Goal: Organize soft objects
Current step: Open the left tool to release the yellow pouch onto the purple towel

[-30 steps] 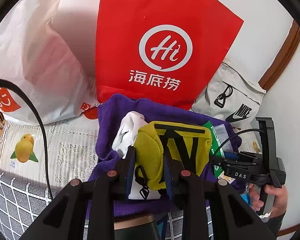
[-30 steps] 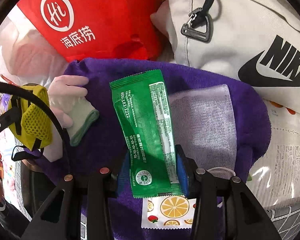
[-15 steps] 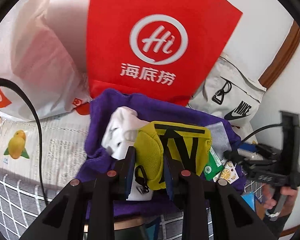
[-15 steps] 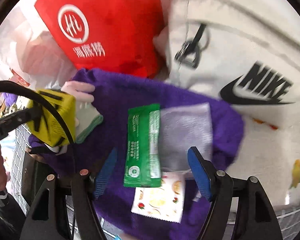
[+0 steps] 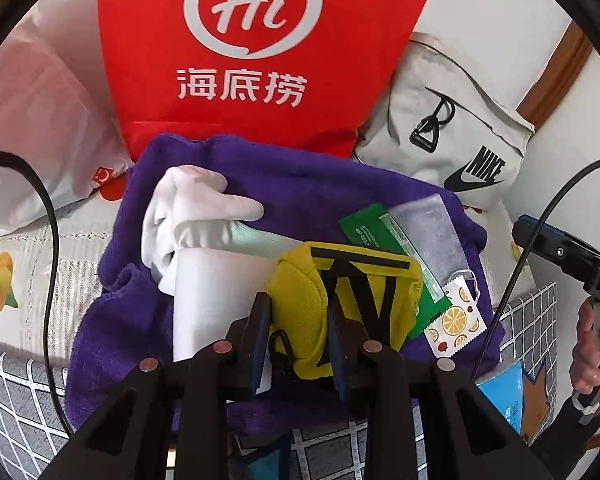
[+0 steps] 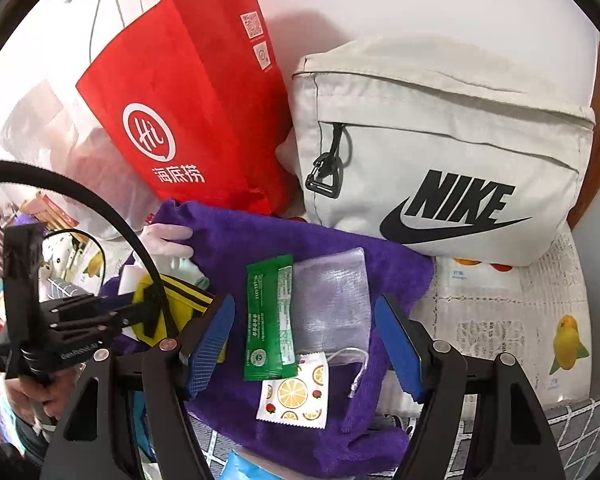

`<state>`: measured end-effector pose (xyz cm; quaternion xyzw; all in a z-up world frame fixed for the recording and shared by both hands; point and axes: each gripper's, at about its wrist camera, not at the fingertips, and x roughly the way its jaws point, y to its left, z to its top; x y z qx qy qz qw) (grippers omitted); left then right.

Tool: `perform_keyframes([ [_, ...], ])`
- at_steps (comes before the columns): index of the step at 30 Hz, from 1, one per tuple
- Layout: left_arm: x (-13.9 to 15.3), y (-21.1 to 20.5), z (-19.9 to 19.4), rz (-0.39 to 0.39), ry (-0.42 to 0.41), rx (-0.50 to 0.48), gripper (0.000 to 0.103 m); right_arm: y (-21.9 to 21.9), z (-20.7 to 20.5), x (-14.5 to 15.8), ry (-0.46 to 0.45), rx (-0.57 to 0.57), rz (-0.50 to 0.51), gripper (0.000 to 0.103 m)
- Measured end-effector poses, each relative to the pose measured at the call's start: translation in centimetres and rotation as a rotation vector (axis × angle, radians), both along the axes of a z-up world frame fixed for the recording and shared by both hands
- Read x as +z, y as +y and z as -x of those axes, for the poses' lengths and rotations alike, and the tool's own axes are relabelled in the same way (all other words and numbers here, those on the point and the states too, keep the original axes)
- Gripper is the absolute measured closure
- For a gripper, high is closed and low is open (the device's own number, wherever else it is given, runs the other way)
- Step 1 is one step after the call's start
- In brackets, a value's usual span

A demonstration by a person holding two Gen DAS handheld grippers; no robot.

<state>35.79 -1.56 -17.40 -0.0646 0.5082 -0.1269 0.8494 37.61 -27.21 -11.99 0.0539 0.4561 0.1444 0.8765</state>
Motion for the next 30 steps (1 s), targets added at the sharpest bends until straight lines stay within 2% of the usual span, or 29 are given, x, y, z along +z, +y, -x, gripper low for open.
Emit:
perform_keyframes([
  [7, -0.4, -1.0, -0.1, -0.009, 0.009, -0.026, 0.075, 0.6, -0.1, -0.2, -0.002, 0.005, 0.010, 0.031],
  [10, -0.1, -1.1, -0.1, -0.003, 0.010, -0.037, 0.060, 0.6, -0.1, -0.3, -0.001, 0.006, 0.012, 0.031],
  [11, 0.1, -1.1, 0.0, 0.000, 0.008, -0.038, 0.049, 0.6, -0.2, -0.3, 0.000, 0.005, 0.010, 0.031],
  [12, 0.3, -1.1, 0.0, 0.000, 0.005, -0.037, 0.044, 0.6, -0.2, -0.3, 0.002, 0.006, 0.008, 0.031],
  [15, 1.4, -0.8, 0.4, -0.008, -0.040, -0.024, 0.045, 1.0, -0.1, -0.4, 0.005, 0.013, 0.013, 0.031],
  [22, 3.5, 0.8, 0.9, -0.008, -0.066, -0.005, 0.044, 2.5, 0.8, 0.4, -0.009, 0.031, 0.043, 0.031],
  [26, 4.9, 1.8, 1.3, -0.012, -0.089, 0.023, 0.044, 3.4, 2.2, 0.8, -0.006, 0.039, 0.028, 0.031],
  [30, 6.3, 3.0, 1.8, 0.010, -0.098, 0.041, 0.044, 4.6, 5.0, 1.3, -0.008, 0.051, 0.057, 0.031],
])
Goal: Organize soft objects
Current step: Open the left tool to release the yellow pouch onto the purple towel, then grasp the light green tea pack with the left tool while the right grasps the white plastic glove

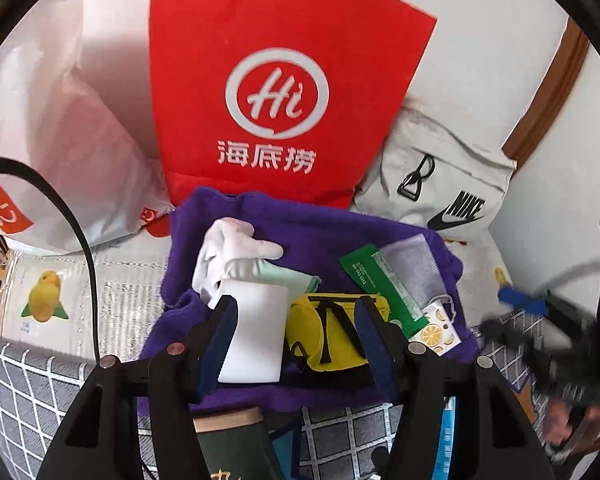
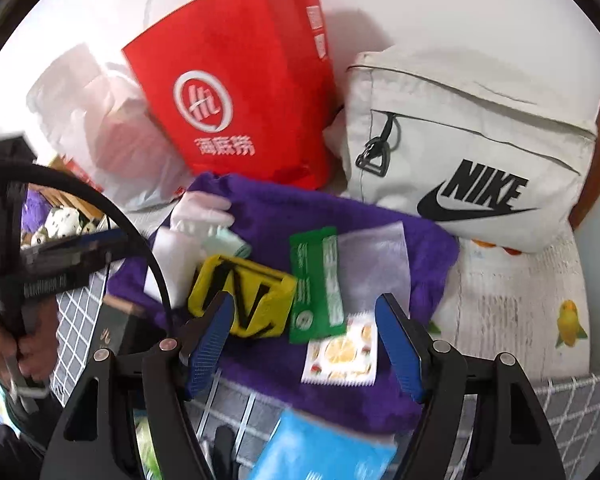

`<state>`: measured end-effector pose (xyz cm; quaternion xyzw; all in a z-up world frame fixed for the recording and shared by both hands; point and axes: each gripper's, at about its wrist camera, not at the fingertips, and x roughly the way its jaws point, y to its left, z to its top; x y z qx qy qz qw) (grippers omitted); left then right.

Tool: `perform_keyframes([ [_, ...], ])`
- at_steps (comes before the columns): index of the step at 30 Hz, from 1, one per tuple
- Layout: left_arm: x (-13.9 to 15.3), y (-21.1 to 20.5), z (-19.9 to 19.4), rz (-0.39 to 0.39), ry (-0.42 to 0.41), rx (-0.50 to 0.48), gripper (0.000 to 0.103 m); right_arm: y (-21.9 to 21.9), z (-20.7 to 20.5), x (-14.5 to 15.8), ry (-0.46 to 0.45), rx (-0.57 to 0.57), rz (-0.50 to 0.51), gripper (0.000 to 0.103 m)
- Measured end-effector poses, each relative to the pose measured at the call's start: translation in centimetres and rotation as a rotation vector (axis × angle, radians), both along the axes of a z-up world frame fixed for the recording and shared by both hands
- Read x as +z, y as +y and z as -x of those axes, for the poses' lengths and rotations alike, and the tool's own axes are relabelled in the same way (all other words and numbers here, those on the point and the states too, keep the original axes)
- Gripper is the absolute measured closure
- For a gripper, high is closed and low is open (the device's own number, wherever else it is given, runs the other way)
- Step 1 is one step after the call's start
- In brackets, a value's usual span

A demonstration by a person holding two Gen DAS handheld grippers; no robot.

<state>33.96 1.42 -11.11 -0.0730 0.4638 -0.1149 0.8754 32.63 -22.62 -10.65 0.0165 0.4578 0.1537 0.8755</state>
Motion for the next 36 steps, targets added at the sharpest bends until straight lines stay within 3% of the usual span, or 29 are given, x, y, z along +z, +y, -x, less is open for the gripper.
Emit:
perform_keyframes([
  [7, 2.9, 0.3, 2.7, 0.009, -0.059, -0.010, 0.044, 1.9, 7.4, -0.1, 0.016, 0.040, -0.003, 0.035],
  [13, 4.8, 0.6, 7.1, -0.043, -0.085, -0.042, 0.043, 5.1, 13.0, -2.4, 0.058, 0.136, 0.045, 0.039],
  [18, 5.1, 2.5, 11.1, -0.054, -0.090, -0.021, 0.043, 9.3, 14.9, -6.1, 0.153, 0.257, 0.177, 0.059],
  [24, 4.2, 4.2, 14.6, -0.071, -0.074, -0.012, 0.042, 12.3, 15.2, -9.6, 0.182, 0.327, 0.429, 0.064],
  [27, 3.4, 5.1, 16.0, -0.064, -0.054, -0.002, 0.042, 12.6, 14.6, -10.9, 0.194, 0.330, 0.494, 0.069],
  [29, 2.8, 5.6, 16.7, -0.060, -0.040, 0.004, 0.042, 12.7, 14.4, -11.3, 0.200, 0.339, 0.481, 0.076],
  [30, 2.4, 5.8, 17.0, -0.060, -0.032, 0.009, 0.042, 12.6, 14.4, -11.1, 0.200, 0.346, 0.470, 0.086],
  [32, 1.5, 5.9, 17.4, -0.060, -0.014, 0.007, 0.042, 12.2, 14.3, -10.7, 0.204, 0.339, 0.431, 0.092],
  [36, -0.8, 5.6, 18.3, -0.044, 0.043, -0.017, 0.042, 10.4, 15.2, -8.2, 0.166, 0.283, 0.310, 0.092],
])
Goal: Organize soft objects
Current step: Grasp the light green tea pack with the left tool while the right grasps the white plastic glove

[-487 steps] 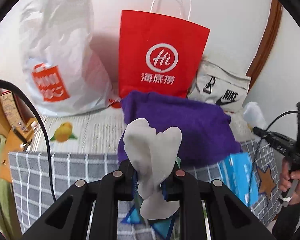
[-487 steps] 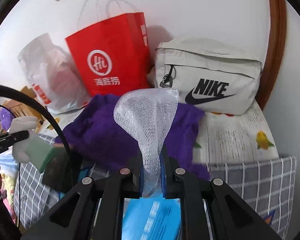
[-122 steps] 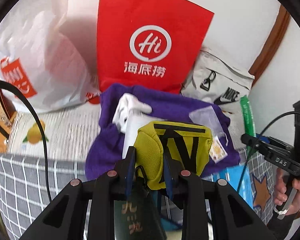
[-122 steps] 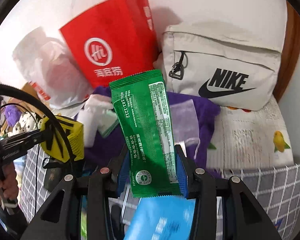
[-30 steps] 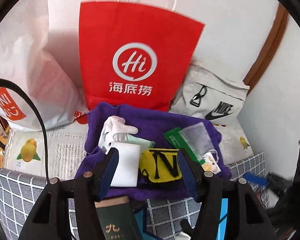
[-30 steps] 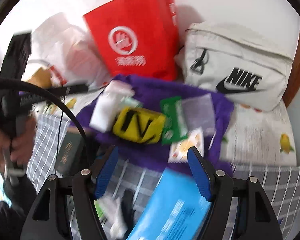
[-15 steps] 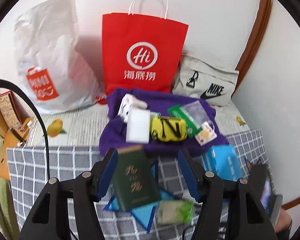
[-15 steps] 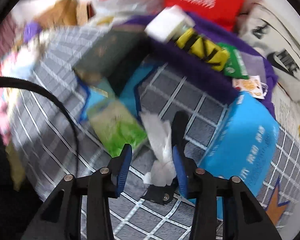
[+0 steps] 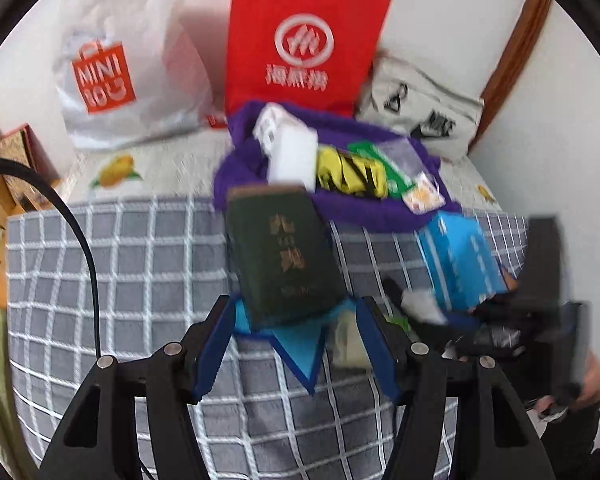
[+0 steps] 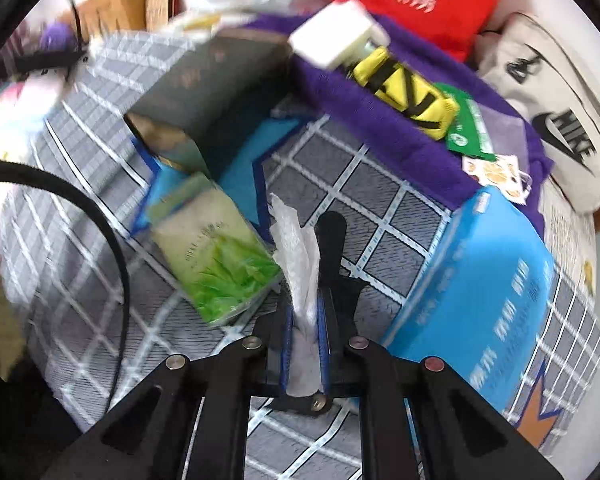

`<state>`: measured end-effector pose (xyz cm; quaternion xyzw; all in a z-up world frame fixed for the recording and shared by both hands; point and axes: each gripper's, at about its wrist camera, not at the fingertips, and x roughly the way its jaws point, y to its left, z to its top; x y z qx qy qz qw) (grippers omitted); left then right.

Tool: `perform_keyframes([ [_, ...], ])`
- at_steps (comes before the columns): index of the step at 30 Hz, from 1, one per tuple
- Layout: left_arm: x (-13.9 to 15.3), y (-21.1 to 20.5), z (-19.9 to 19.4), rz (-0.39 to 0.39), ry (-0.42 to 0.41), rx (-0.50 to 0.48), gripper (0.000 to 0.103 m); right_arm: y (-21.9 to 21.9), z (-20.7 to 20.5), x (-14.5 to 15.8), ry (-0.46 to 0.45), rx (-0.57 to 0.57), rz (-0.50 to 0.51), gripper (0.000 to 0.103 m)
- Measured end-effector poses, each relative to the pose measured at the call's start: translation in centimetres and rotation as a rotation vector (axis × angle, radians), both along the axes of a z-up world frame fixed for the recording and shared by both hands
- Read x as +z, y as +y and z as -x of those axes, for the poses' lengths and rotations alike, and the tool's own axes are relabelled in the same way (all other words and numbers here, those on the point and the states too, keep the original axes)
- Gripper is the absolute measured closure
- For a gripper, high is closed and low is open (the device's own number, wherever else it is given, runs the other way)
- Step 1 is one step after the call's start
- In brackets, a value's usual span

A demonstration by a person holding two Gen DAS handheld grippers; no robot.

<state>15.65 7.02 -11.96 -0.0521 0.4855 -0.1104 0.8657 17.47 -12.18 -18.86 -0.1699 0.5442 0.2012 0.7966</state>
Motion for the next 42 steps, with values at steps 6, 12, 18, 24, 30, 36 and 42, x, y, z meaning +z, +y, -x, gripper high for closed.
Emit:
perform_keyframes([
  [6, -3.7, -2.3, 1.1, 0.041, 0.072, -0.064, 0.028, -3.1, 2.6, 2.5, -0.053, -0.087, -0.097, 0.092],
  [12, -5.8, -5.6, 1.3, 0.001, 0.075, -0.123, 0.025, -6.4, 4.9, 3.7, -0.077, -0.154, -0.158, 0.092],
  [18, -7.2, -8.0, 0.3, 0.004, 0.078, -0.163, 0.025, -8.9, 6.5, 3.4, -0.095, -0.213, -0.206, 0.091],
  [24, -8.9, -9.2, 0.0, -0.024, 0.090, -0.152, 0.024, -11.4, 7.2, 2.6, -0.087, -0.275, -0.244, 0.091],
  [30, -9.4, -10.0, -0.1, -0.067, 0.108, -0.164, 0.016, -12.1, 7.4, 1.7, -0.073, -0.288, -0.266, 0.091],
  [36, -9.8, -11.5, 0.0, -0.146, 0.080, -0.190, 0.027, -11.9, 7.5, 1.5, -0.067, -0.281, -0.293, 0.091],
  [42, -8.8, -10.9, 0.2, -0.092, 0.083, -0.233, 0.067, -11.5, 8.0, 2.0, -0.073, -0.262, -0.297, 0.091],
])
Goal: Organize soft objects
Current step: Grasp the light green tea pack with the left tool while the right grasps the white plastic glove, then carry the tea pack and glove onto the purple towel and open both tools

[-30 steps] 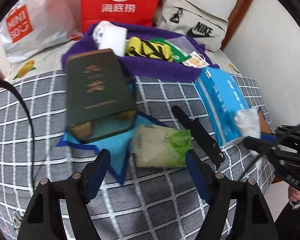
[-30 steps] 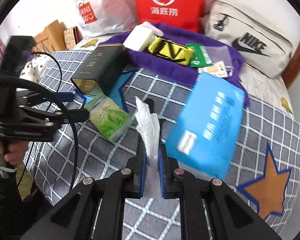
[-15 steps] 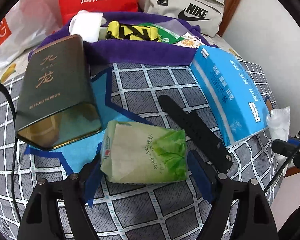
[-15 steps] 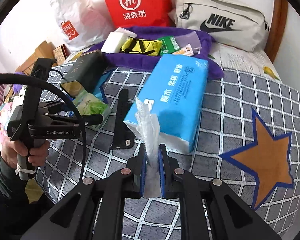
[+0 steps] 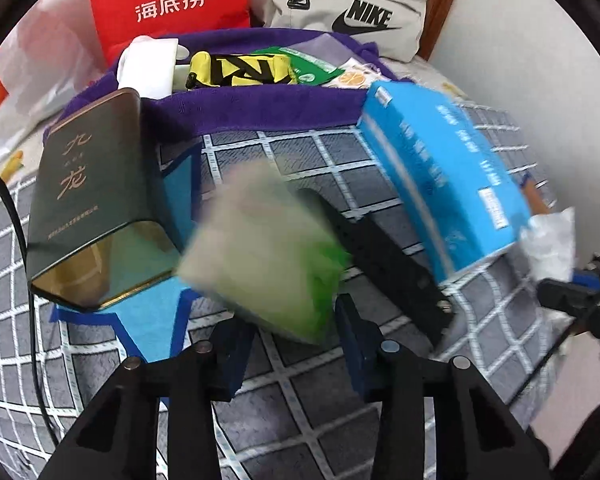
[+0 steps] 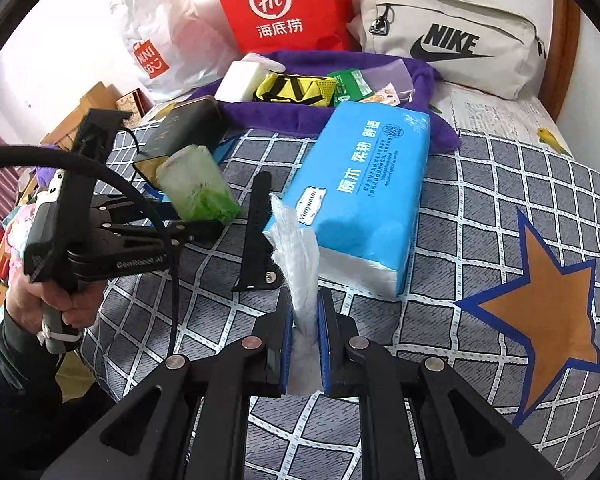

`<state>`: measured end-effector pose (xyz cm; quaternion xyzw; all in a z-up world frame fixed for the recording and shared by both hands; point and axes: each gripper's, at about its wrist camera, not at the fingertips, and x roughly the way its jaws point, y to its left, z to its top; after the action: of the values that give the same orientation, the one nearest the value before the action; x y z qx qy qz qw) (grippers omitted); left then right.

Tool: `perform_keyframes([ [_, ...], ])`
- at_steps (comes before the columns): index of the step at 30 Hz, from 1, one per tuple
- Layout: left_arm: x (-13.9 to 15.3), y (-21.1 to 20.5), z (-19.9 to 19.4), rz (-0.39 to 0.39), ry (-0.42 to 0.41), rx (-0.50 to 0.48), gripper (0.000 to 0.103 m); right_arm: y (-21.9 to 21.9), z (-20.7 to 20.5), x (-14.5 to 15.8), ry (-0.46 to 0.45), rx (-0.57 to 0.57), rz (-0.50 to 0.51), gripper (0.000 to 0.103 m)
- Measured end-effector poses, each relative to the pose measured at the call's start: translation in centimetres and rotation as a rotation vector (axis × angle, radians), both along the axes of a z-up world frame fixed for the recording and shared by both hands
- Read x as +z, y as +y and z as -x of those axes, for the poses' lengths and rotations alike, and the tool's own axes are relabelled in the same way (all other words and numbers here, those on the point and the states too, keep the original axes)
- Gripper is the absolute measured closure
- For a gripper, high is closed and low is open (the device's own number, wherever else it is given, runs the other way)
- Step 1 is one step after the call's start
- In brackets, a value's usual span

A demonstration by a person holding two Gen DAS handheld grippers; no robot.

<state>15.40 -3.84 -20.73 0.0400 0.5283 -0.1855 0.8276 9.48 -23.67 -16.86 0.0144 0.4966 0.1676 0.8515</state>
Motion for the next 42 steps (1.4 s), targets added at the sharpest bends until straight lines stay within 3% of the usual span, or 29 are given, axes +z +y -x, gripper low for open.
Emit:
perform_keyframes([
  [5, 1.4, 0.5, 0.4, 0.050, -0.022, -0.018, 0.072, 0.4, 0.1, 0.3, -0.005, 0.011, -0.005, 0.091],
  [22, 6.2, 2.1, 1.9, 0.074, -0.120, -0.016, 0.073, 1.2, 0.3, 2.3, -0.061, 0.014, -0.022, 0.091],
  [32, 9.4, 3.7, -0.6, 0.081, -0.176, 0.026, 0.073, 1.0, -3.4, 4.2, -0.103, -0.024, -0.031, 0.091],
  [42, 10.6, 5.3, -5.6, 0.077, -0.205, 0.067, 0.073, 0.7, -9.3, 6.0, -0.154, -0.040, -0.017, 0.091],
])
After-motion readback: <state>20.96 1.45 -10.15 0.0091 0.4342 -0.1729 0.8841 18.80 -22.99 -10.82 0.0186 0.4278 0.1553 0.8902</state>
